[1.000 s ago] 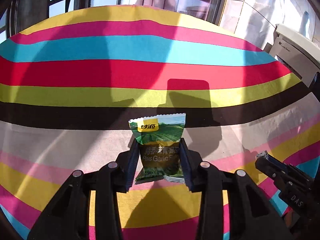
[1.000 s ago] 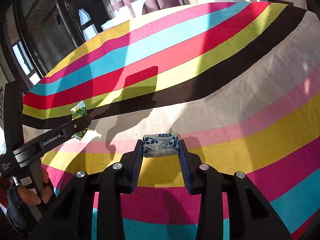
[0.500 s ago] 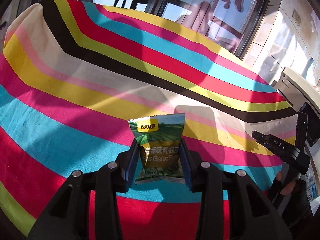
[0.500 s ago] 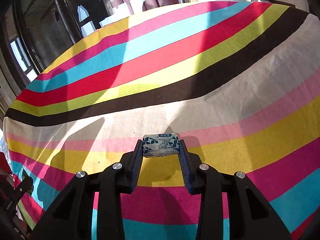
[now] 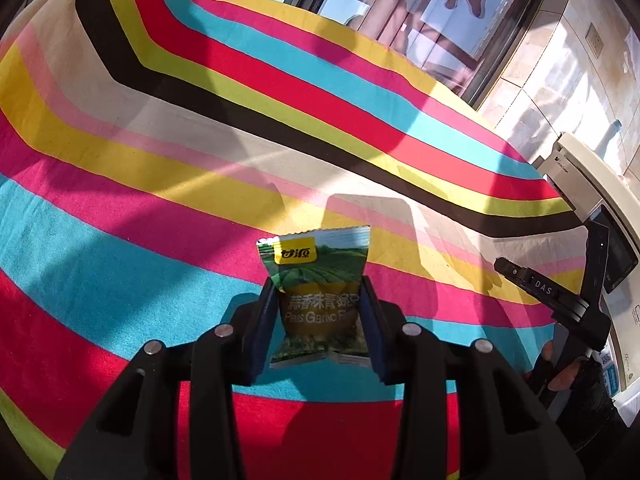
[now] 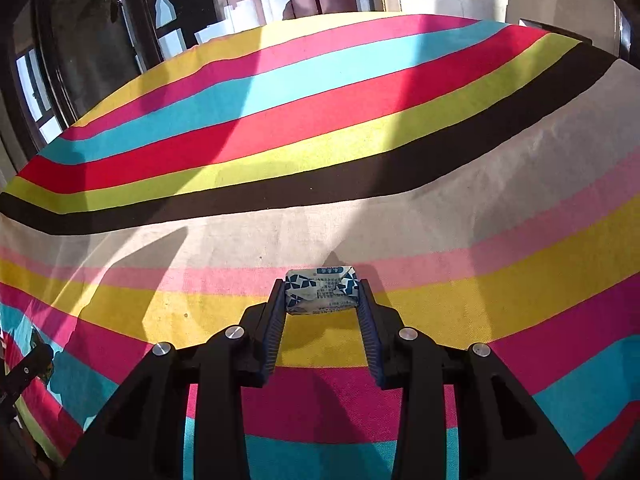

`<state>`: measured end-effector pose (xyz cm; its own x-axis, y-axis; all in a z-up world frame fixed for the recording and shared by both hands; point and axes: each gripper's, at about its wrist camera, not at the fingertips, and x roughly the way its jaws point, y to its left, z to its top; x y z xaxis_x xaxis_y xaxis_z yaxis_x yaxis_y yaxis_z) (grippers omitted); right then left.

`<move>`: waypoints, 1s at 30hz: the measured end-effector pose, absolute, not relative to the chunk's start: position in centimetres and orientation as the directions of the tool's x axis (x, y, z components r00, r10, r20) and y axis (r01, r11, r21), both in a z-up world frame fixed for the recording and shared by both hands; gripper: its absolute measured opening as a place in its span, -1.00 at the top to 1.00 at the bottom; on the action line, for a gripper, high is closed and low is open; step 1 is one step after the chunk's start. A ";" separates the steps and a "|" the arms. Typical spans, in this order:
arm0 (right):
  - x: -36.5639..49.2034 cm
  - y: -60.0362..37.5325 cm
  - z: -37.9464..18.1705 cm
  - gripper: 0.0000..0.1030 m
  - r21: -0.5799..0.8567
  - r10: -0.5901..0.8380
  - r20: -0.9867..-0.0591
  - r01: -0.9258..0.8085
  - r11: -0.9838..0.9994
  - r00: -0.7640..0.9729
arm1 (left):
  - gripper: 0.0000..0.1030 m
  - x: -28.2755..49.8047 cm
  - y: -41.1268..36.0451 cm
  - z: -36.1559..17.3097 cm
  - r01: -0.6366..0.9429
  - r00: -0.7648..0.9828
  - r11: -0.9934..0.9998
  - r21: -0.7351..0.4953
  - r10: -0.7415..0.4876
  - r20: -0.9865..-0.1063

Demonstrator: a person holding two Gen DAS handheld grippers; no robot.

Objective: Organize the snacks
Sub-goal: 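Carry the garlic bag and milk candy over the white box with both tools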

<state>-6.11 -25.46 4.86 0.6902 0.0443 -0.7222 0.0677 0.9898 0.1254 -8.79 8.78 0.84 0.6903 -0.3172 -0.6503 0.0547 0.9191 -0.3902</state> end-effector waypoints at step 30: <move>-16.7 -7.0 8.1 0.31 0.199 0.383 -0.756 -0.371 0.907 0.531 | 0.21 -23.2 19.3 5.1 -0.066 0.757 0.907 -0.416 -0.226 -0.613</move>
<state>-16.72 -7.01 8.10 0.5309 0.3831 -0.7559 -0.3715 0.9069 0.1987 -23.16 19.25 5.14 0.7572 -0.2258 -0.6129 -0.0664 0.9069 -0.4161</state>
